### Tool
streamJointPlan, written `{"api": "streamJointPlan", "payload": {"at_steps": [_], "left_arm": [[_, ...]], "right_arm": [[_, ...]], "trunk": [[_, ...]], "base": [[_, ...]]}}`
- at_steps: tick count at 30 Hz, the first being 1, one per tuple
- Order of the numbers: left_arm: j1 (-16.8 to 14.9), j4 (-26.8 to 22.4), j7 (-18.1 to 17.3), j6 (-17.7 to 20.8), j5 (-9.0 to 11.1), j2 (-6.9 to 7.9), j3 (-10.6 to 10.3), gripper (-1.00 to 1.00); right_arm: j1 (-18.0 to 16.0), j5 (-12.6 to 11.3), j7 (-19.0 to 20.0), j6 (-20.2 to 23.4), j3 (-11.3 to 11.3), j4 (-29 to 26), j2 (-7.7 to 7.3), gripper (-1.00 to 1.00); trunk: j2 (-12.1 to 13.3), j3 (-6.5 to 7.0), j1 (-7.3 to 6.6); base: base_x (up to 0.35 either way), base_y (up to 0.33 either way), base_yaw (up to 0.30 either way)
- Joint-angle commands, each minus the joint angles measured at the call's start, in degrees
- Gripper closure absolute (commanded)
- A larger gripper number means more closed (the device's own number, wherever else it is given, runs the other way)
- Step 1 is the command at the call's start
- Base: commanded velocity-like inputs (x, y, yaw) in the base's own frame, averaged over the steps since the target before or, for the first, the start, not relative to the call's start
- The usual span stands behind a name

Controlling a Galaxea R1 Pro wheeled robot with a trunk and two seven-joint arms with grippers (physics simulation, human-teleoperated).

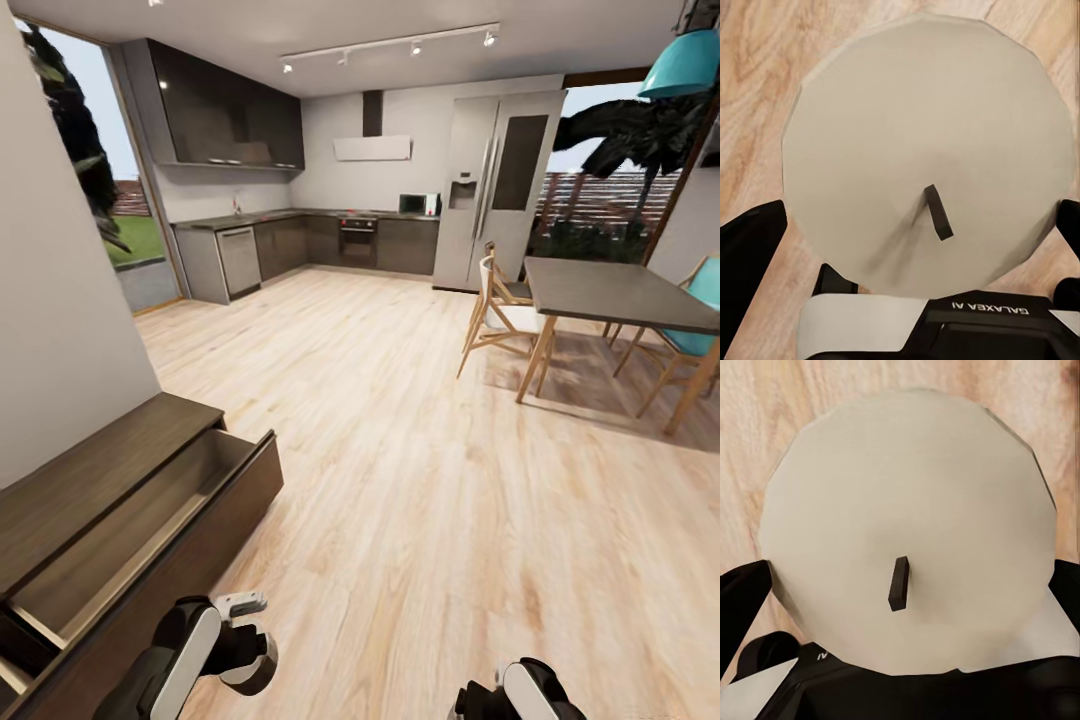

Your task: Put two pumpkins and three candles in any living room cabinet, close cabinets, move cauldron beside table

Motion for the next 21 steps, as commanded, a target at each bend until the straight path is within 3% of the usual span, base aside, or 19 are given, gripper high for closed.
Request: {"api": "streamJointPlan", "payload": {"at_steps": [1, 11, 21], "left_arm": [[0.0, 0.0, -0.1, 0.0, 0.1, 0.0, 0.0, 1.0], [0.0, 0.0, -0.1, 0.0, 0.1, 0.0, 0.0, 1.0], [0.0, 0.0, 0.0, -0.1, 0.0, 0.01, -0.7, 1.0]], "right_arm": [[0.0, 0.0, 0.0, 0.0, 0.0, 0.0, 0.0, 1.0], [0.0, 0.0, 0.0, -0.2, -0.1, 1.2, 0.13, 1.0], [0.0, -0.1, -0.1, -3.5, -0.1, 3.6, 0.07, 1.0]], "trunk": [[0.0, 0.06, 0.0], [0.0, 0.57, 0.0], [0.0, 1.09, 0.0]], "base": [[0.0, 0.0, -0.25], [0.0, 0.0, -0.25], [0.0, 0.0, -0.25]]}}
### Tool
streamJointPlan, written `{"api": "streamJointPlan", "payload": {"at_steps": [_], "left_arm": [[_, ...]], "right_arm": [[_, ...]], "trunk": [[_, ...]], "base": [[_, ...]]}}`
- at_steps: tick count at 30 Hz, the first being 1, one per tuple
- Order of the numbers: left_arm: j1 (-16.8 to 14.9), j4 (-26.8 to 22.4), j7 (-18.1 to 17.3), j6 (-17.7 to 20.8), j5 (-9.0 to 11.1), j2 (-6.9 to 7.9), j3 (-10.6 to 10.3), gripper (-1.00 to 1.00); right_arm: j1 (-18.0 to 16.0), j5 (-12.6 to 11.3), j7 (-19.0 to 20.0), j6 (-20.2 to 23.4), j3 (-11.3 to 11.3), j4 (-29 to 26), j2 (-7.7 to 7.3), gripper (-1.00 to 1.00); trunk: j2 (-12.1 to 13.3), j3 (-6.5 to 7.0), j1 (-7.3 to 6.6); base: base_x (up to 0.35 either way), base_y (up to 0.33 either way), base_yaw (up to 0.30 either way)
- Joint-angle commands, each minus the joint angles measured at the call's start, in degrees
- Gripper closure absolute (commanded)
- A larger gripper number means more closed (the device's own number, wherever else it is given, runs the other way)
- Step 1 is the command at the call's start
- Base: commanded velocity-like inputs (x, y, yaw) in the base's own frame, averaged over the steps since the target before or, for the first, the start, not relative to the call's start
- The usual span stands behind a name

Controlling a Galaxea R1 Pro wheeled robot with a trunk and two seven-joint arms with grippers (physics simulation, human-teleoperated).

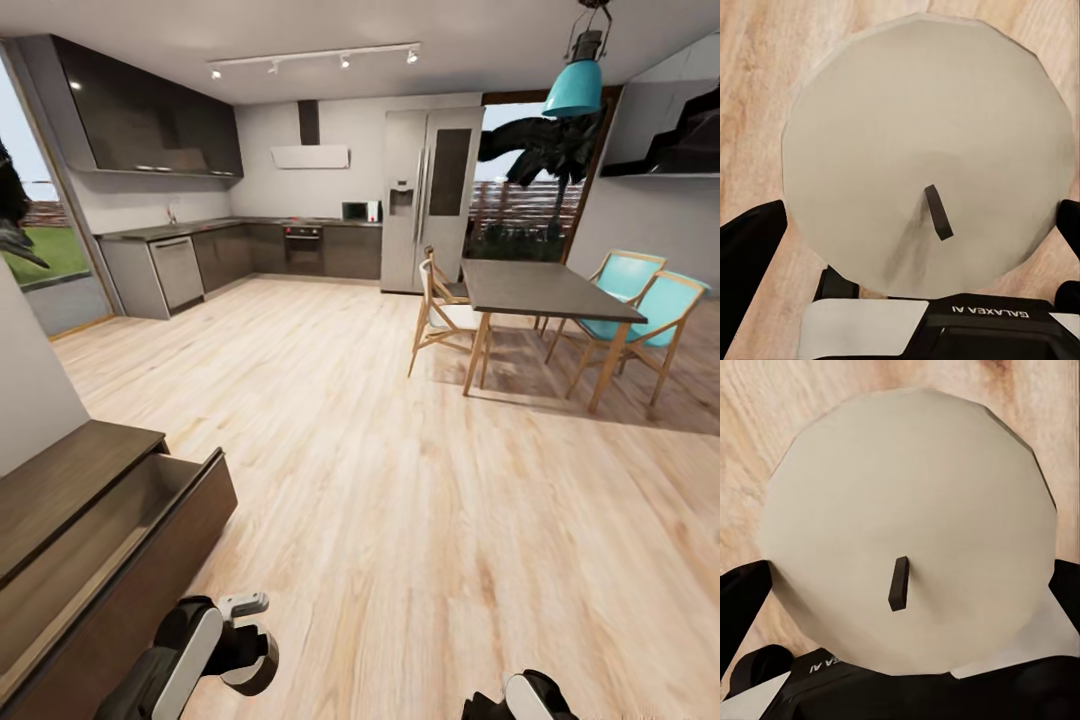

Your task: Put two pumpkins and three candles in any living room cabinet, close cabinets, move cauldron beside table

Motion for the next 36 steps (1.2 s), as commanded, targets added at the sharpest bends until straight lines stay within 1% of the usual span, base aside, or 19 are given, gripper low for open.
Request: {"api": "streamJointPlan", "payload": {"at_steps": [1, 7, 11, 14, 23, 36], "left_arm": [[0.0, 0.0, -0.1, 0.0, 0.1, 0.01, 0.0, 1.0], [0.0, 0.0, 0.0, -0.1, 0.0, 0.02, -0.2, 1.0], [0.0, 0.0, -0.1, -0.7, 0.0, 0.06, -1.4, 1.0], [0.0, 0.0, -0.1, -1.1, 0.0, 0.07, -1.8, 1.0], [0.0, 0.0, -0.1, -1.3, 0.0, 0.07, -1.9, 1.0], [0.0, 0.0, -0.1, -1.3, 0.0, 0.07, -1.9, 1.0]], "right_arm": [[0.0, -0.1, 0.0, 0.0, 0.0, 0.0, -0.01, 1.0], [0.0, -0.1, -0.1, -0.2, 0.0, 0.0, -0.21, 1.0], [0.0, 0.0, -0.1, -0.3, 0.0, -0.1, -0.24, 1.0], [-0.1, 0.0, -0.1, -0.4, 0.0, -0.1, -0.24, 1.0], [-0.1, 0.0, -0.1, -0.4, -0.1, -0.1, -0.23, 1.0], [-0.1, -0.1, -0.1, -0.5, 0.0, -0.1, -0.32, 1.0]], "trunk": [[0.0, 0.06, 0.0], [0.0, 0.4, 0.0], [0.0, 0.47, 0.0], [0.0, 0.48, 0.0], [0.0, 0.49, 0.0], [0.0, 0.49, 0.0]], "base": [[0.014, 0.0, -0.25], [0.166, -0.033, -0.232], [0.28, -0.134, -0.063], [0.289, -0.149, -0.015], [0.292, -0.133, -0.135], [0.296, -0.084, -0.008]]}}
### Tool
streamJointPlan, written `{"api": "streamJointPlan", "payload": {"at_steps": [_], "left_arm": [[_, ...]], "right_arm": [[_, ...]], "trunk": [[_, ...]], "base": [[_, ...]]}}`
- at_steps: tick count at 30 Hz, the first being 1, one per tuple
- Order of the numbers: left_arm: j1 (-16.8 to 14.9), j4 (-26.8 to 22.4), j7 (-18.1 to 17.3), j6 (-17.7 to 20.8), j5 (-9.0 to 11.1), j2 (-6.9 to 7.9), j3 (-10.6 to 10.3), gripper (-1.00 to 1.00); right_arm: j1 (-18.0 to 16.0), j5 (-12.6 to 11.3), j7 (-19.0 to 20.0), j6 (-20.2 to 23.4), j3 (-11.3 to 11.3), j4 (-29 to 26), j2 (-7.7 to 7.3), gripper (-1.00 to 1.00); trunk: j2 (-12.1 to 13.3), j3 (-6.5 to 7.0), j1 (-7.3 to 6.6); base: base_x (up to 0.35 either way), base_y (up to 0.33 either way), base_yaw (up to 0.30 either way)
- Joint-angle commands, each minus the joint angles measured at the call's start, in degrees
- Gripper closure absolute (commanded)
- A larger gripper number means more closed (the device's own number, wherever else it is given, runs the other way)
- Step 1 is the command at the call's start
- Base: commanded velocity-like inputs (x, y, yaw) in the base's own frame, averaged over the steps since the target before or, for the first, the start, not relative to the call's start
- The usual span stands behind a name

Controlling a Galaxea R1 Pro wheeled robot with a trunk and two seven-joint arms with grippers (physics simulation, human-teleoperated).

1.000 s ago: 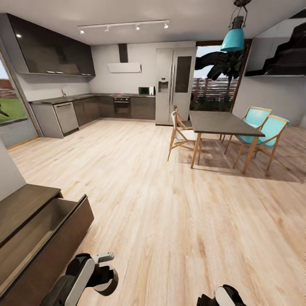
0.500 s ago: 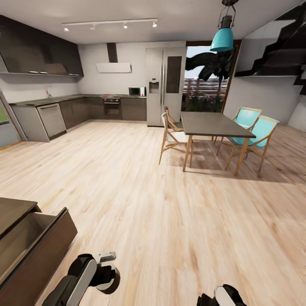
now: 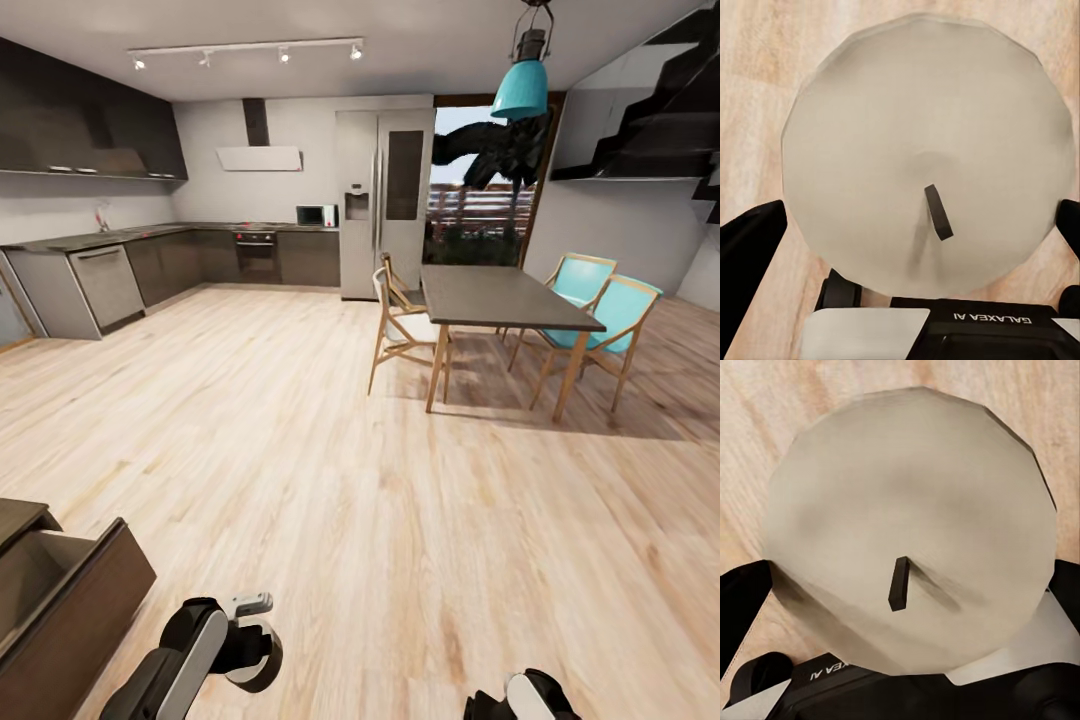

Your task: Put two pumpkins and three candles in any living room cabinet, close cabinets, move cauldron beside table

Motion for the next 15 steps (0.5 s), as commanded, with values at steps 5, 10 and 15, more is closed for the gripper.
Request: {"api": "streamJointPlan", "payload": {"at_steps": [5, 10, 15], "left_arm": [[0.0, 0.0, -0.1, 0.0, 0.1, 0.0, 0.0, 1.0], [0.0, 0.0, -0.1, 0.0, 0.1, 0.0, 0.0, 1.0], [0.0, 0.0, -0.1, 0.0, 0.1, 0.0, 0.1, 1.0]], "right_arm": [[0.0, 0.1, 0.0, 0.0, 0.0, 0.0, 0.1, 1.0], [0.0, 0.0, 0.0, 0.0, 0.0, 0.1, 0.06, 1.0], [0.0, 0.0, 0.0, 0.0, 0.0, 0.1, 0.05, 1.0]], "trunk": [[0.0, 0.0, 0.0], [0.0, 0.0, 0.0], [0.0, 0.0, 0.0]], "base": [[0.296, -0.078, 0.0], [0.297, -0.024, -0.072], [0.301, -0.002, -0.173]]}}
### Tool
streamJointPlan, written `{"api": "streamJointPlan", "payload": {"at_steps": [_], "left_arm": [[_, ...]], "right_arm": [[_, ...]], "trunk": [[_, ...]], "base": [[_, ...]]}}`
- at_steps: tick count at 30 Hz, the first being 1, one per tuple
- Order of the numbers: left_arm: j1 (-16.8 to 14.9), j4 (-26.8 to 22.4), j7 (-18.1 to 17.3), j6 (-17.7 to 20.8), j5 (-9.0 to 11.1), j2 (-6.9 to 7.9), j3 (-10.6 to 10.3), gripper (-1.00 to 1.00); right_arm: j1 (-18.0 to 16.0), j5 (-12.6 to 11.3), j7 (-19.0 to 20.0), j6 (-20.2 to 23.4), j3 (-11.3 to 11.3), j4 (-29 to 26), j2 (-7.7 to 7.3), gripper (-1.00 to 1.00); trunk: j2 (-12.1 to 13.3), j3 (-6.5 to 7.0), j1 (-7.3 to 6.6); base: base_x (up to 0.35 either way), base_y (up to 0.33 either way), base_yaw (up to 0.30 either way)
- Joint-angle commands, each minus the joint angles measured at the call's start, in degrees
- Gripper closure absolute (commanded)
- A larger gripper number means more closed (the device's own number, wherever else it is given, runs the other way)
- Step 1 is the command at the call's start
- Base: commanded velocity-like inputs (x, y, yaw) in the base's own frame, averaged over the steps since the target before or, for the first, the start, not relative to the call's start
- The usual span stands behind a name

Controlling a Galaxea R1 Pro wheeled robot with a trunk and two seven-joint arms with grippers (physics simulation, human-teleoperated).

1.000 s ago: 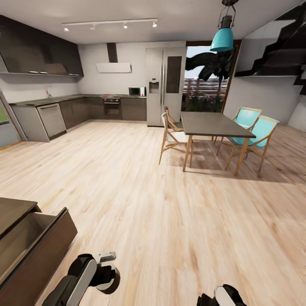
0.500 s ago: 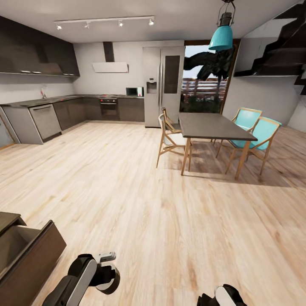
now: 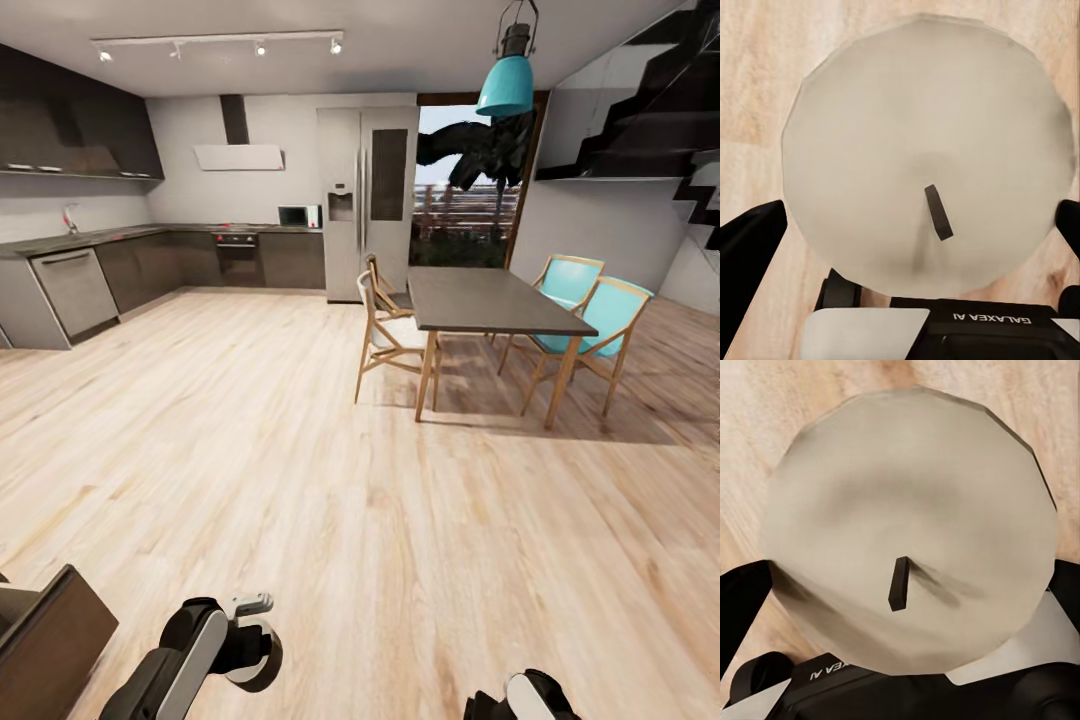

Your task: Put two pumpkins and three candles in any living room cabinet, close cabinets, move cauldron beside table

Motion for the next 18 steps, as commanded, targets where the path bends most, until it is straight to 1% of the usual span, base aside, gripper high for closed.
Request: {"api": "streamJointPlan", "payload": {"at_steps": [1, 12, 18], "left_arm": [[0.0, 0.0, -0.1, 0.0, 0.0, 0.0, 0.0, 1.0], [0.0, 0.0, -0.1, 0.0, 0.0, 0.0, 0.0, 1.0], [0.0, 0.0, -0.1, 0.0, 0.0, 0.0, 0.0, 1.0]], "right_arm": [[0.0, 0.0, 0.0, 0.0, 0.0, 0.0, 0.01, 1.0], [0.0, 0.1, 0.0, -0.1, 0.1, 0.0, 0.19, 1.0], [0.0, 0.4, -0.3, -0.2, 0.1, -0.1, 0.44, 1.0]], "trunk": [[0.0, 0.0, 0.0], [0.0, 0.0, 0.0], [0.0, 0.0, 0.0]], "base": [[0.306, 0.0, -0.056], [0.31, -0.003, -0.009], [0.311, -0.069, 0.0]]}}
